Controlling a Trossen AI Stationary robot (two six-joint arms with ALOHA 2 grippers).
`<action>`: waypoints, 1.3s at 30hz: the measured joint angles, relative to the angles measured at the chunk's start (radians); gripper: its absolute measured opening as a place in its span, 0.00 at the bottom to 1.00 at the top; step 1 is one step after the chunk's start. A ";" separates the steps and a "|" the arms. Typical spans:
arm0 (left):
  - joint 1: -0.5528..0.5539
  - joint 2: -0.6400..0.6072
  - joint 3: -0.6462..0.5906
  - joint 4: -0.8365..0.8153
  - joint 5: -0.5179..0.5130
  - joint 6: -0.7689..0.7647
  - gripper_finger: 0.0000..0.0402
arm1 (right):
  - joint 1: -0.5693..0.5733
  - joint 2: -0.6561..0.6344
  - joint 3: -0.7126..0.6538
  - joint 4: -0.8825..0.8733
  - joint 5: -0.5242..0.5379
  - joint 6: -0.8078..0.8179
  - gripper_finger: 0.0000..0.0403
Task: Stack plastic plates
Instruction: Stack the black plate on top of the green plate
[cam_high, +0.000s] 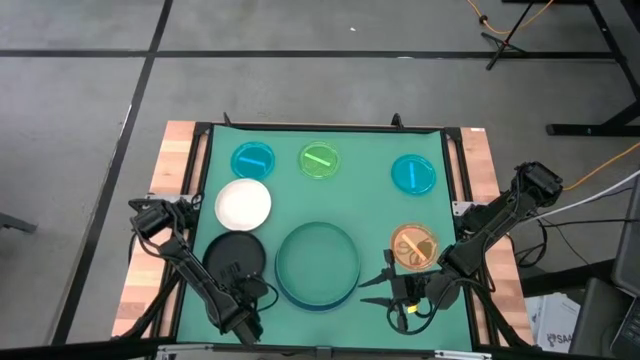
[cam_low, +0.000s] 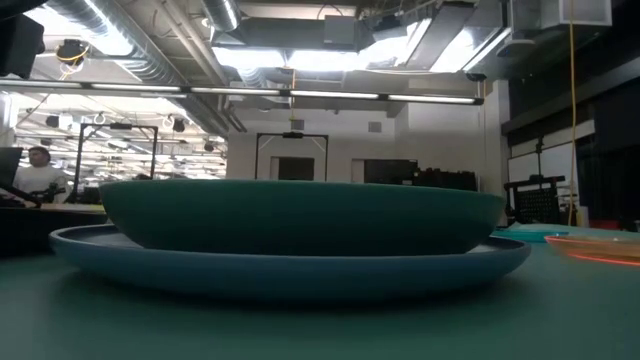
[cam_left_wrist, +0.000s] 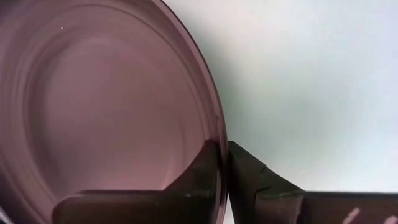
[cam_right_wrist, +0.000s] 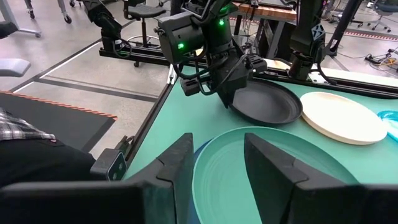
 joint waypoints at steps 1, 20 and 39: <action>-0.001 0.000 0.000 -0.004 0.000 -0.007 0.03 | 0.000 0.000 0.000 0.000 0.000 0.000 0.33; -0.017 0.000 0.182 -0.203 -0.065 -0.019 0.02 | 0.000 0.000 0.000 0.000 0.000 0.000 0.33; 0.006 0.000 0.316 -0.255 -0.229 0.122 0.02 | 0.000 0.000 0.000 0.000 0.001 0.000 0.33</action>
